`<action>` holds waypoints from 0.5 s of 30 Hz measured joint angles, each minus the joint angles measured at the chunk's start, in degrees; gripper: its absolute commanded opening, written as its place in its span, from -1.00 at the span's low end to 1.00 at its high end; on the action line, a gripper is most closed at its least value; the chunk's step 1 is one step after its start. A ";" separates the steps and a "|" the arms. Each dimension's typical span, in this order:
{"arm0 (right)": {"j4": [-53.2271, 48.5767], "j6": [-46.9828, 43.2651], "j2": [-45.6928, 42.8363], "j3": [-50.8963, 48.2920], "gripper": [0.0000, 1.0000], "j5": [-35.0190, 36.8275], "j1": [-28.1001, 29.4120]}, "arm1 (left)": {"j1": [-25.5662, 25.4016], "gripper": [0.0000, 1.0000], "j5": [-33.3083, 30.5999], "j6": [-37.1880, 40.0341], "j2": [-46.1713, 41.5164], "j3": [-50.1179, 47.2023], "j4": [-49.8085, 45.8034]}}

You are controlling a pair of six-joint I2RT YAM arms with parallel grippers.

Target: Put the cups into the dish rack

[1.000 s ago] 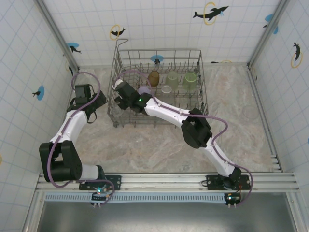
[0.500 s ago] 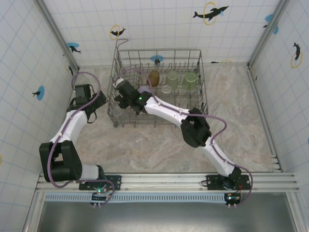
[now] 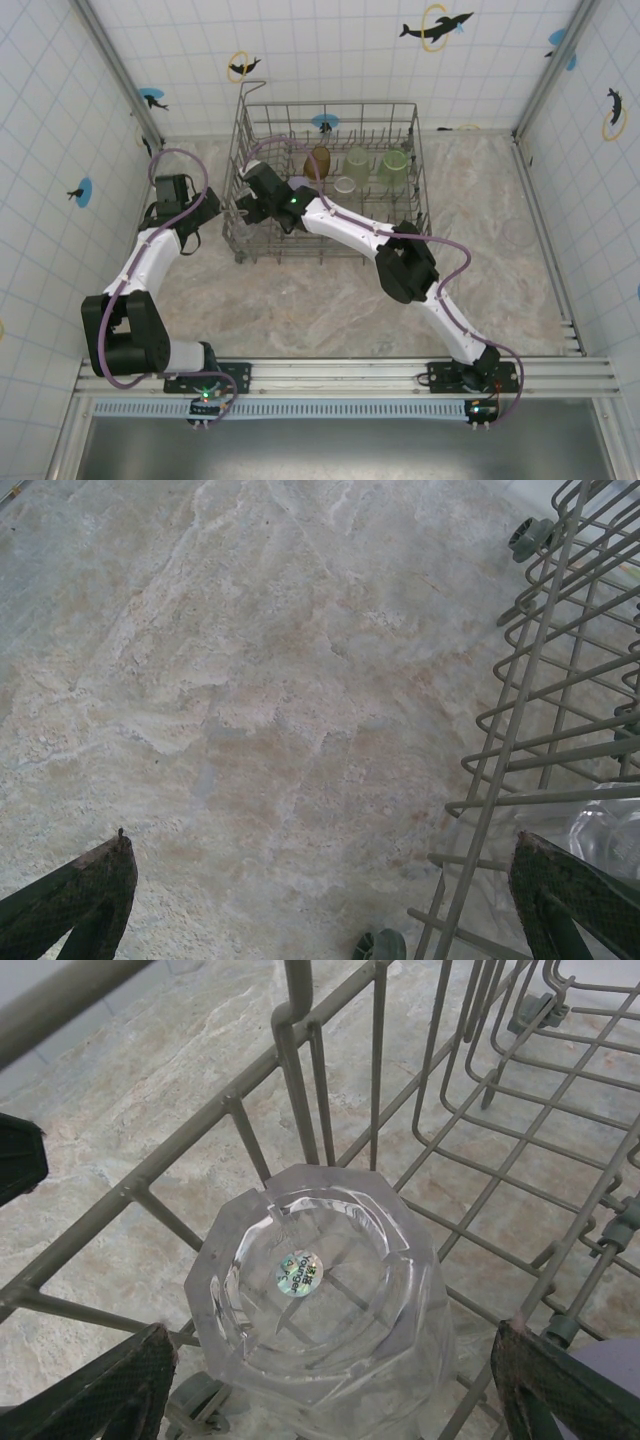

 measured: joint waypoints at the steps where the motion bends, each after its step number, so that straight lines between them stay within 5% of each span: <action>1: 0.09 0.15 0.00 0.00 0.74 -0.24 0.02 | 0.00 0.95 0.04 0.00 0.00 0.00 0.00; 15: 1.53 -0.70 -4.37 -2.16 0.96 1.53 1.57 | 0.00 0.95 0.04 0.00 0.00 0.00 0.00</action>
